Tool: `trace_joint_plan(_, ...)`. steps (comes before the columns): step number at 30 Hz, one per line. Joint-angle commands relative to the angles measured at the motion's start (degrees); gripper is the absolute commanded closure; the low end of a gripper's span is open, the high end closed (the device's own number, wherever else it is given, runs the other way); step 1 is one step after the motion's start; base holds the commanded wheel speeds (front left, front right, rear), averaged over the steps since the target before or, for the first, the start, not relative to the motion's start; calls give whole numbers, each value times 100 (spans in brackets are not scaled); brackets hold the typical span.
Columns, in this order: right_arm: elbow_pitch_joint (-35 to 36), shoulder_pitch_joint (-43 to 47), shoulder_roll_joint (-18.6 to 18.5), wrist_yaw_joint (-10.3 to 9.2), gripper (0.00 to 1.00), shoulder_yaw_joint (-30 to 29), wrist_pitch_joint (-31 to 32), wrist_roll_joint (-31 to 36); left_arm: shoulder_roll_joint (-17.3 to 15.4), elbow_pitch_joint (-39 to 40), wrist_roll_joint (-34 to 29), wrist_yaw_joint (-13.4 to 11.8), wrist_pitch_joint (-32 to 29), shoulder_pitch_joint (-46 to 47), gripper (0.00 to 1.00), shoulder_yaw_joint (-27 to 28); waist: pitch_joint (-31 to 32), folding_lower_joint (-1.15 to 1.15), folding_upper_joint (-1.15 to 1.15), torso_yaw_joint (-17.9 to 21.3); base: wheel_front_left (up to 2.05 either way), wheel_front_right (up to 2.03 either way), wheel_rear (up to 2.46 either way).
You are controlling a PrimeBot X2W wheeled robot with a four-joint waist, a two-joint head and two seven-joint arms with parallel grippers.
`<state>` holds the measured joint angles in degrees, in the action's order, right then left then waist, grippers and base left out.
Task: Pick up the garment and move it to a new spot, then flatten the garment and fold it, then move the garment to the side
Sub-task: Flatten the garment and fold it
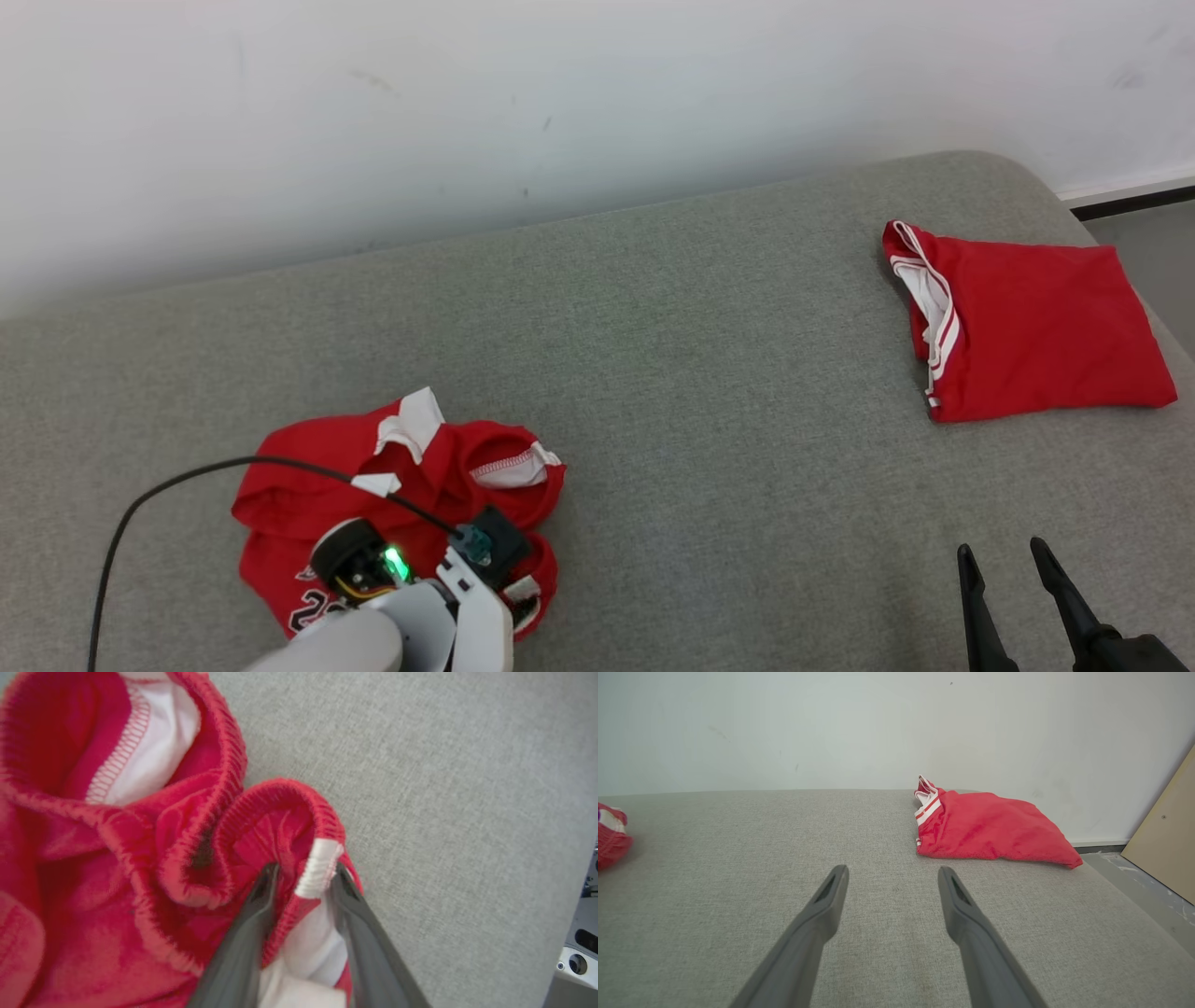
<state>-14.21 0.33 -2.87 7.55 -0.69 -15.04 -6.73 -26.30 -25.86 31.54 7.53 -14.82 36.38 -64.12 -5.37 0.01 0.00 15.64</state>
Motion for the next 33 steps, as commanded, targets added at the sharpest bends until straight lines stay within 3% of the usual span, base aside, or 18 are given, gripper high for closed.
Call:
trace_joint_plan(1, -12, -31, -5, -13, 0, -1, -16, -19, -69, 5, 106, -4, -83, 19, 100, -126, 2, -1, 0, 7, 0, 0, 0)
trace_joint_plan(5, -11, -42, -6, -13, 0, 5, -16, -52, -156, 114, 368, -6, -60, 185, 100, -213, 1, -1, 0, 32, 0, 0, 0)
trace_joint_plan(14, -28, -86, -5, -13, 0, 18, -15, -76, -163, 17, 459, -161, 618, 889, 100, 394, -6, -1, 0, 156, 0, 0, 0)
trace_joint_plan(27, -117, -99, -5, -13, 0, 122, -16, -17, 425, -837, 749, -840, 2515, 2059, 100, 1689, 116, -1, 0, 594, 0, 0, 0)
trace_joint_plan(33, -130, -57, -6, -13, 0, 116, -15, -41, 792, -1209, 758, -1039, 2893, 2163, 100, 1931, 145, -1, 0, 696, 0, 0, 0)
